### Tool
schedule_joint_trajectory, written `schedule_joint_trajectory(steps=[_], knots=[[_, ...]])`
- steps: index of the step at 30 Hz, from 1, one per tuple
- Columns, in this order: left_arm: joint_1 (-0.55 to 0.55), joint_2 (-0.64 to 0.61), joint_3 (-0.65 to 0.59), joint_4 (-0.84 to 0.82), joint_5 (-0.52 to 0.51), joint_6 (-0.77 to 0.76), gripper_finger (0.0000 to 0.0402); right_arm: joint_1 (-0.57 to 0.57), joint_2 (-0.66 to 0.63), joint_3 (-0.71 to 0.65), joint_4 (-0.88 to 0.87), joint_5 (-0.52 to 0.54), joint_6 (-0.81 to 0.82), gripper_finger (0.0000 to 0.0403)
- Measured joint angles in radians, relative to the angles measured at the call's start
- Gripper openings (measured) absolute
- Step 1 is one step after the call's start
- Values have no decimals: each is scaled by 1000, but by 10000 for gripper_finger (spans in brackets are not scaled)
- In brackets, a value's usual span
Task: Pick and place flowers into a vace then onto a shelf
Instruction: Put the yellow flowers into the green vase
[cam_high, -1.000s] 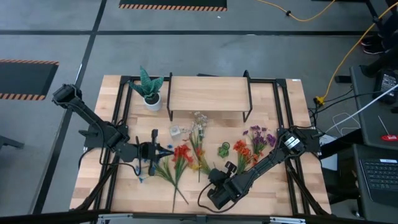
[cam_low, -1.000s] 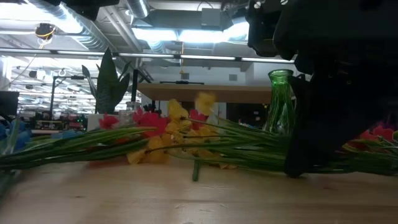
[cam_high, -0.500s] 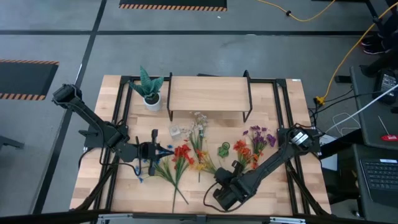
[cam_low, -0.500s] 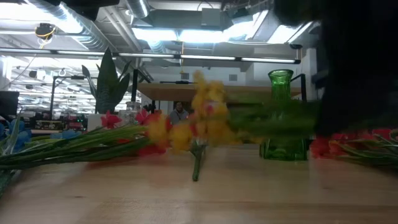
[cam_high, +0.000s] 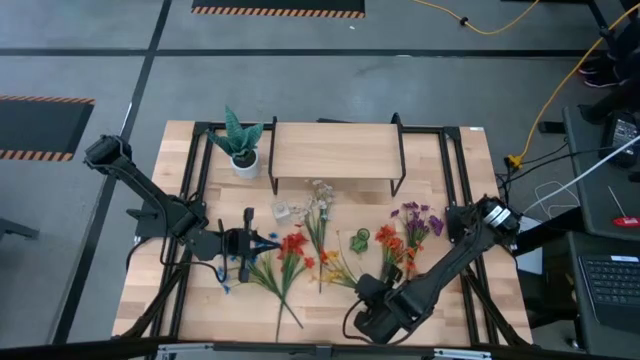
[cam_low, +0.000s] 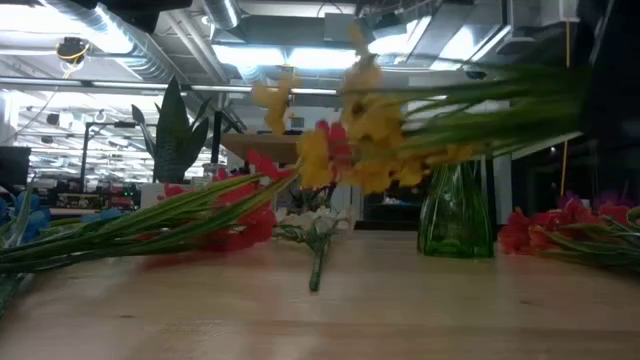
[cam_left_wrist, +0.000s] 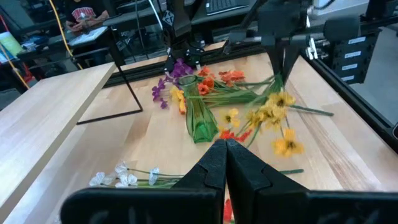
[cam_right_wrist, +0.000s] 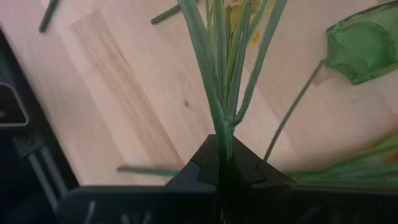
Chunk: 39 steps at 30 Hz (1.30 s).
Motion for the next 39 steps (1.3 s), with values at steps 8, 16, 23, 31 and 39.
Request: schedule_joint_trajectory(steps=[8, 16, 23, 31, 39], knots=[[0, 0, 0, 0, 0, 0, 4, 11, -58, 0, -77, 47, 48, 4], [0, 0, 0, 0, 0, 0, 4, 13, -108, 0, -126, 138, 44, 4], [0, 0, 0, 0, 0, 0, 4, 18, -138, 1, -130, 213, 20, 4], [0, 0, 0, 0, 0, 0, 3, 19, -140, 1, -130, 233, -8, 6], [0, 0, 0, 0, 0, 0, 4, 19, -154, 46, -118, 257, -160, 5]])
